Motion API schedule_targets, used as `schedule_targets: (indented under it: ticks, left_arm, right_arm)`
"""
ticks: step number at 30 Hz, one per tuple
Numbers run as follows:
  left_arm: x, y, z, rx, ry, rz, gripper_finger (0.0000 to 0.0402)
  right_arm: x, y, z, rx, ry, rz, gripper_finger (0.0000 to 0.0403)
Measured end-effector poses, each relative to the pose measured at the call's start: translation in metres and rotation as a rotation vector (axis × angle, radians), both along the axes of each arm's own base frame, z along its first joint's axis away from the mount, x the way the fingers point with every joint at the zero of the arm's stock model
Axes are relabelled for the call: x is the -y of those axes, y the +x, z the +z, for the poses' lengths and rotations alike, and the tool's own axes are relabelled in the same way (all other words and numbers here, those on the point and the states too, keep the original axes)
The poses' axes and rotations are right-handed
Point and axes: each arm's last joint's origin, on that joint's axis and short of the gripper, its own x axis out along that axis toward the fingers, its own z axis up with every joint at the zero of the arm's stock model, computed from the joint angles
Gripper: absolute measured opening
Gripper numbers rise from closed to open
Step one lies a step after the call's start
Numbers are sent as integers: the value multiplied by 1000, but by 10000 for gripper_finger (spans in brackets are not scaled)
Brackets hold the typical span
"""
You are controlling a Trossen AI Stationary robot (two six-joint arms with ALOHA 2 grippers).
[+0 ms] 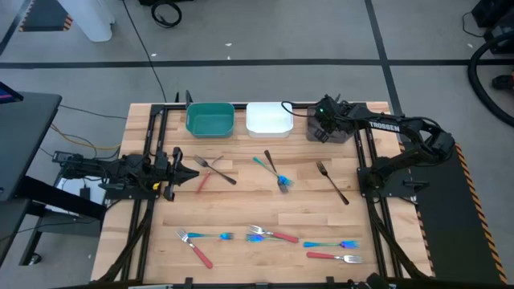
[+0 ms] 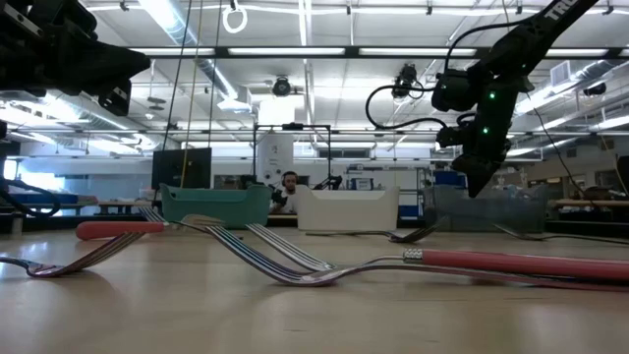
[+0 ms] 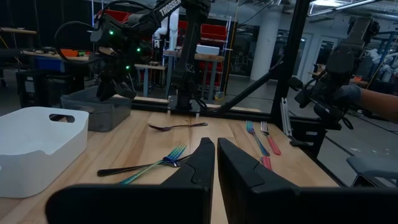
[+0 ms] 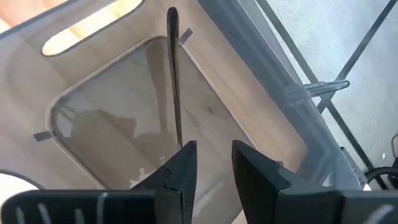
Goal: Sort silverware by color (type)
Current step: Put the iridescent blue fork into the green bin
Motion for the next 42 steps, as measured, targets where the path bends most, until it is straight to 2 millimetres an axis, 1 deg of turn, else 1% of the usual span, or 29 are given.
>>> schedule_targets:
  ticks: [3,6,10,13,17,20,23,27,29,35,39,42]
  left_arm:
    - [0,0,0,0,0,0,27]
    - [0,0,0,0,0,0,27]
    - [0,0,0,0,0,0,27]
    - [0,0,0,0,0,0,27]
    - [0,0,0,0,0,0,27]
    - [0,0,0,0,0,0,27]
    - [0,0,0,0,0,-1,27]
    - [0,0,0,0,-1,0,27]
    - [0,0,0,0,-31,-3,27]
    - [0,0,0,-2,-160,-14,27]
    - [0,0,0,-2,-157,-14,27]
    - [0,0,0,-2,-157,-14,27]
  right_arm:
    - [-1,-1,2,35,-1,-45,108]
    - [-3,0,12,59,11,-69,106]
    - [-8,5,41,145,33,-78,106]
    - [-16,10,63,257,45,-65,106]
    - [-35,16,81,408,103,-3,106]
    - [-55,21,86,492,172,47,106]
    - [-77,27,83,515,215,118,106]
    - [-101,39,78,540,206,223,106]
    - [-110,46,77,574,186,273,106]
    - [-129,63,90,718,109,463,106]
    - [-135,72,104,825,4,591,106]
    - [-138,76,114,891,-72,655,106]
